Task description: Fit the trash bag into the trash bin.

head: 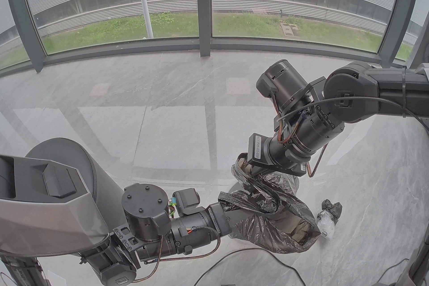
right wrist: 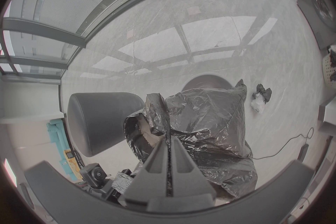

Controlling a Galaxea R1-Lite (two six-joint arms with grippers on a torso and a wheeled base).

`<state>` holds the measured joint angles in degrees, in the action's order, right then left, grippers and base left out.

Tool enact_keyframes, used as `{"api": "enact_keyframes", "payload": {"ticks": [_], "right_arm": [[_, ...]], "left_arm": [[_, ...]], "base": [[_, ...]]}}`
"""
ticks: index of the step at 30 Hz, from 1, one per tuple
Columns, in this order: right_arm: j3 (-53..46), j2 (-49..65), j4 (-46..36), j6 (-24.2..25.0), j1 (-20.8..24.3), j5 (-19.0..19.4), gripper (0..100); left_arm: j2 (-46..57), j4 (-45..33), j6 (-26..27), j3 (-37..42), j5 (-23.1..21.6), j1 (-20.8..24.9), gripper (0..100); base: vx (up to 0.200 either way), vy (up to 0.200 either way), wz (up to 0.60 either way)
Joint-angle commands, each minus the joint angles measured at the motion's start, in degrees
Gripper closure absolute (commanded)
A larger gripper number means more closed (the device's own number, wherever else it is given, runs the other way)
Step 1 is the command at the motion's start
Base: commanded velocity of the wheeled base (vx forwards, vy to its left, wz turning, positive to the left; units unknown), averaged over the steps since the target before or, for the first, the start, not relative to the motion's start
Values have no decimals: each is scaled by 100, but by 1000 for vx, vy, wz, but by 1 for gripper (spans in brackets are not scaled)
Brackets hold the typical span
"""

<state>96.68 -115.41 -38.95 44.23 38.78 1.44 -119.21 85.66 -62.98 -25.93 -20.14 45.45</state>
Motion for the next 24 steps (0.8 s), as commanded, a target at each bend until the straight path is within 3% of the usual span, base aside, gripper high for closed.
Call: {"api": "enact_keyframes", "payload": {"ticks": [1,8,11,16,21,24], "right_arm": [[-18,54,-7,183,112,23,100],[-27,-61,-377,341,68,-56,100],[-53,-87,-421,218,-213,-197,100],[-229,-113,-412,-160,-441,-425,100],[-273,-280,-306,-907,-881,-777,100],[-273,-289,-148,-1188,-995,-750,100]], "left_arm": [[-6,3,5,0,1,8,100],[-32,3,5,-9,-8,34,100],[-58,3,5,-9,1,61,100],[-67,3,5,0,-8,61,100],[-50,3,5,9,1,43,100],[-41,12,5,0,10,34,100]], "base": [[0,0,0],[0,0,0],[0,0,0],[0,0,0],[0,0,0],[0,0,0]]}}
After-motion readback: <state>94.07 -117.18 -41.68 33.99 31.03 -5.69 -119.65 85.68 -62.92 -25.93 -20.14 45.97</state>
